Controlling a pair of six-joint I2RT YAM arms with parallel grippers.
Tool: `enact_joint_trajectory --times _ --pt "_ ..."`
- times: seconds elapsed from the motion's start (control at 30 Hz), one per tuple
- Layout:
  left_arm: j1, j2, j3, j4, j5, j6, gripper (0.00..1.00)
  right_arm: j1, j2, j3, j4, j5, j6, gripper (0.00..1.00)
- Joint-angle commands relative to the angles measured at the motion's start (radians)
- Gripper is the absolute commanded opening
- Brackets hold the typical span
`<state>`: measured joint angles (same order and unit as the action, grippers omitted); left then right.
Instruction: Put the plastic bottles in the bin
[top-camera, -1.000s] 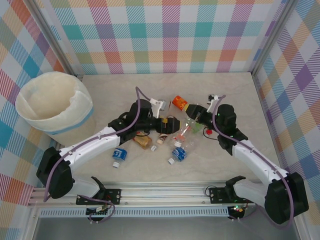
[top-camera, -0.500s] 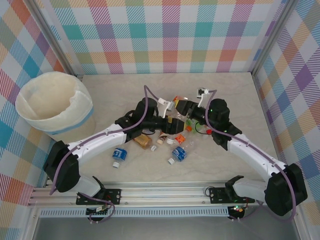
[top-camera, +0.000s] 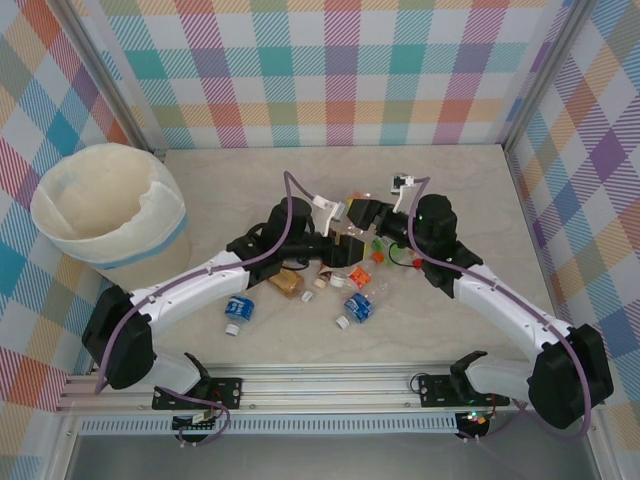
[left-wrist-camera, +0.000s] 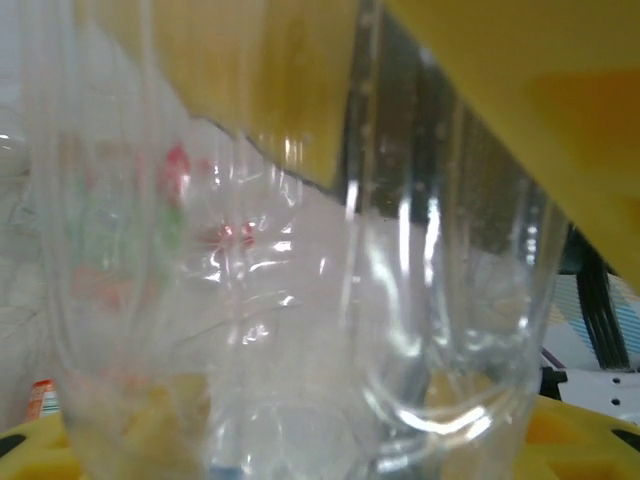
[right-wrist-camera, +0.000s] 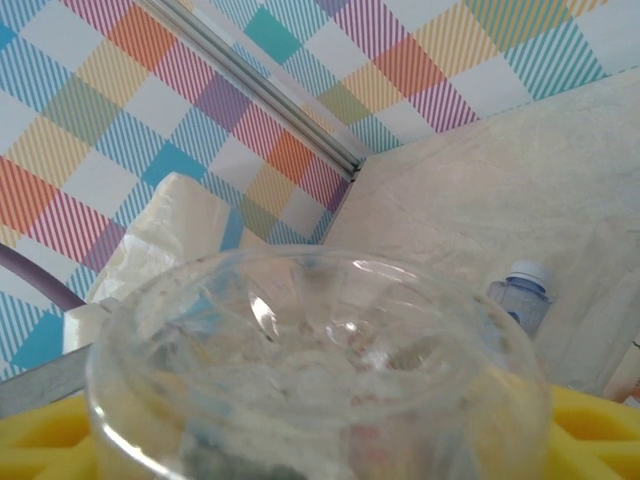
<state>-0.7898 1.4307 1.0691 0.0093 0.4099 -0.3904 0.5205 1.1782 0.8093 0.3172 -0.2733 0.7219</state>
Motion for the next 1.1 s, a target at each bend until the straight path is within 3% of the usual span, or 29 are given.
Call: enact_joint_trajectory --times 0.0,0.17,0.27,0.47,0.63,1.07 --pt "-0.004 -0.026 -0.024 0.010 -0.131 0.000 0.56 0.009 -0.036 0.056 -0.059 -0.029 -0.058 0.78" --pt "-0.005 -0.040 -0.037 -0.019 -0.243 0.004 0.54 0.009 -0.090 0.102 -0.255 0.028 -0.151 0.92" --pt "-0.003 -0.052 -0.054 -0.020 -0.291 0.015 0.53 0.009 -0.139 0.078 -0.299 0.138 -0.155 0.99" --pt "-0.005 -0.072 -0.055 -0.056 -0.388 0.027 0.51 0.008 -0.205 -0.039 -0.273 0.361 -0.073 1.00" --pt "-0.001 -0.093 -0.052 -0.097 -0.445 0.041 0.51 0.007 -0.190 -0.079 -0.434 0.630 0.071 1.00" --pt "0.036 -0.155 0.076 -0.340 -0.608 0.134 0.50 0.007 -0.089 -0.144 -0.390 0.667 0.073 1.00"
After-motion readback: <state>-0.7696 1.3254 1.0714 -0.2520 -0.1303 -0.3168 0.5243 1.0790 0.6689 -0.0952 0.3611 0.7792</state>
